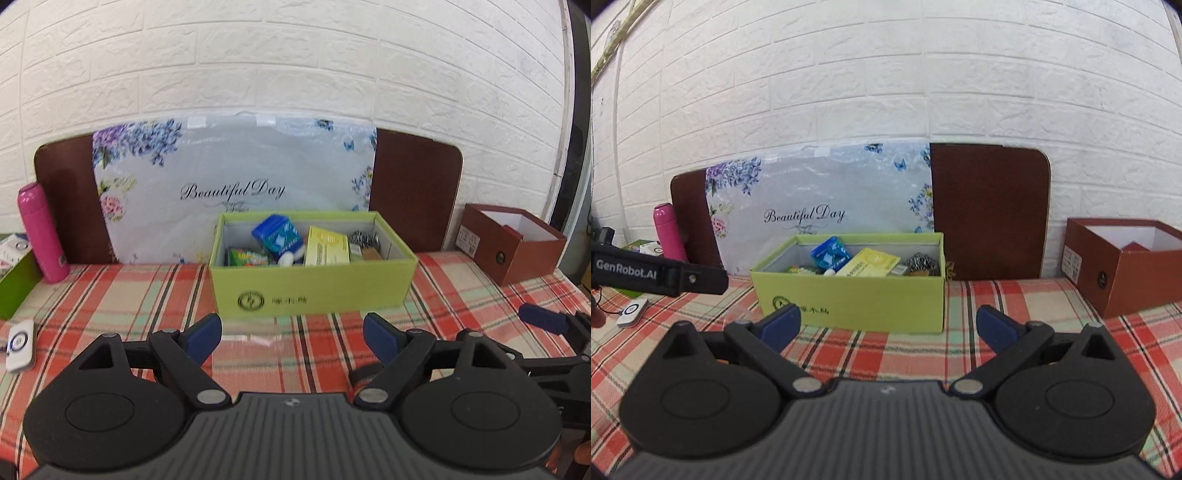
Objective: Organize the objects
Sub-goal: 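Grasp the red tape roll with the left gripper while the right grasps the toothpick bag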
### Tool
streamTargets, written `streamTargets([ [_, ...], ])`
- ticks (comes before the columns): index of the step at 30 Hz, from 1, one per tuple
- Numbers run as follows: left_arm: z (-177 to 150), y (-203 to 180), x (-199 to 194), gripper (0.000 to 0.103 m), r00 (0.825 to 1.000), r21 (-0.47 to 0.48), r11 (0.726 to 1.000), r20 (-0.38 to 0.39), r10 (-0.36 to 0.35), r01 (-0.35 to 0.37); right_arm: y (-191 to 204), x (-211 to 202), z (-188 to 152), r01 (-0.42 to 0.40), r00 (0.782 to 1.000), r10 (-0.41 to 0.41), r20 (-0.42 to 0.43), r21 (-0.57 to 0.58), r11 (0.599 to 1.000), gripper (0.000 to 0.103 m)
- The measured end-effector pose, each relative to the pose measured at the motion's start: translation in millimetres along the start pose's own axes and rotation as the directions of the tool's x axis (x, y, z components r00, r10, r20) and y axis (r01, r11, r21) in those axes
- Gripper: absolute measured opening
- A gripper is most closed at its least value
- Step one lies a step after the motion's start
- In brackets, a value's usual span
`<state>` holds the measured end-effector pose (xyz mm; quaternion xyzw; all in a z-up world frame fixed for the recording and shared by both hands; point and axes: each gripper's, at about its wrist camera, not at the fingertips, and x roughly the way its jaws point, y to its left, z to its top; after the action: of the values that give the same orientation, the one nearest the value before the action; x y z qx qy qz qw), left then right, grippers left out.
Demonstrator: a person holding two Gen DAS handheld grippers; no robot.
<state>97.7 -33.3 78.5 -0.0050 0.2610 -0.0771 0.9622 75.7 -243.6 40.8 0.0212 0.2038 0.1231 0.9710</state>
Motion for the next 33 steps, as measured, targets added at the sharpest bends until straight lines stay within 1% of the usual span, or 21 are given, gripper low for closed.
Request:
streamTargets([
  [3, -16.9, -0.5, -5.9, 0.087, 1.0, -0.008, 1.0, -0.026, 0.008, -0.008, -3.1, -8.5, -19.7, -0.007, 0.999, 0.009, -0.037, 0.051, 0.999, 0.103],
  [6, -34.1, 0.3, -8.9, 0.087, 0.998, -0.024, 0.999, -0.062, 0.027, -0.028, -3.2, -13.8, -38.3, 0.01, 0.997, -0.005, -0.074, 0.07, 0.997, 0.103],
  [10, -52.6, 7.5, -9.0, 0.087, 0.993, -0.046, 0.998, -0.109, 0.032, -0.037, -1.0, -18.1, -57.3, 0.026, 0.993, -0.018, -0.116, 0.07, 0.997, 0.103],
  [13, -60.9, 15.1, -6.8, 0.087, 0.989, -0.068, 0.996, -0.14, 0.048, -0.058, 4.0, -18.4, -69.0, 0.046, 0.989, -0.039, -0.143, 0.049, 0.998, 0.103],
  [16, -68.2, 20.5, -4.6, 0.087, 0.984, -0.072, 0.994, -0.166, 0.07, -0.083, 9.1, -16.0, -77.1, 0.039, 0.985, -0.032, -0.17, 0.036, 0.999, 0.103],
  [22, -76.0, 29.9, 0.2, 0.087, 0.978, -0.092, 0.992, -0.199, 0.063, -0.083, 20.3, -9.4, -82.2, 0.008, 0.979, -0.004, -0.205, 0.016, 1.0, 0.103],
  [24, -78.8, 32.8, 2.0, 0.087, 0.977, -0.1, 0.992, -0.209, 0.053, -0.075, 25.9, -5.7, -83.7, -0.028, 0.976, 0.026, -0.218, -0.007, 1.0, 0.103],
  [26, -81.3, 34.9, 3.3, 0.087, 0.976, -0.103, 0.993, -0.214, 0.039, -0.062, 35.9, 0.6, -88.3, -0.082, 0.967, 0.069, -0.247, -0.044, 0.996, 0.103],
  [28, -83.4, 36.2, 4.2, 0.087, 0.975, -0.106, 0.993, -0.22, 0.027, -0.051, 47.5, 9.0, -94.7, -0.111, 0.958, 0.082, -0.275, -0.091, 0.99, 0.103],
  [30, -84.7, 37.8, 4.9, 0.087, 0.974, -0.115, 0.993, -0.225, 0.007, -0.034, 56.9, 15.3, -99.5, -0.124, 0.955, 0.084, -0.284, -0.124, 0.985, 0.096],
  [31, -85.2, 38.6, 5.4, 0.087, 0.974, -0.121, 0.992, -0.227, -0.005, -0.023, 59.4, 18.0, -100.6, -0.132, 0.953, 0.091, -0.289, -0.126, 0.983, 0.09],
  [32, -85.3, 39.0, 5.8, 0.087, 0.974, -0.126, 0.992, -0.227, -0.016, -0.013, 61.1, 20.7, -101.6, -0.141, 0.95, 0.1, -0.295, -0.121, 0.983, 0.088],
  [33, -85.0, 39.1, 6.3, 0.087, 0.973, -0.131, 0.991, -0.228, -0.025, -0.005, 62.0, 23.5, -102.3, -0.151, 0.947, 0.11, -0.303, -0.115, 0.982, 0.087],
])
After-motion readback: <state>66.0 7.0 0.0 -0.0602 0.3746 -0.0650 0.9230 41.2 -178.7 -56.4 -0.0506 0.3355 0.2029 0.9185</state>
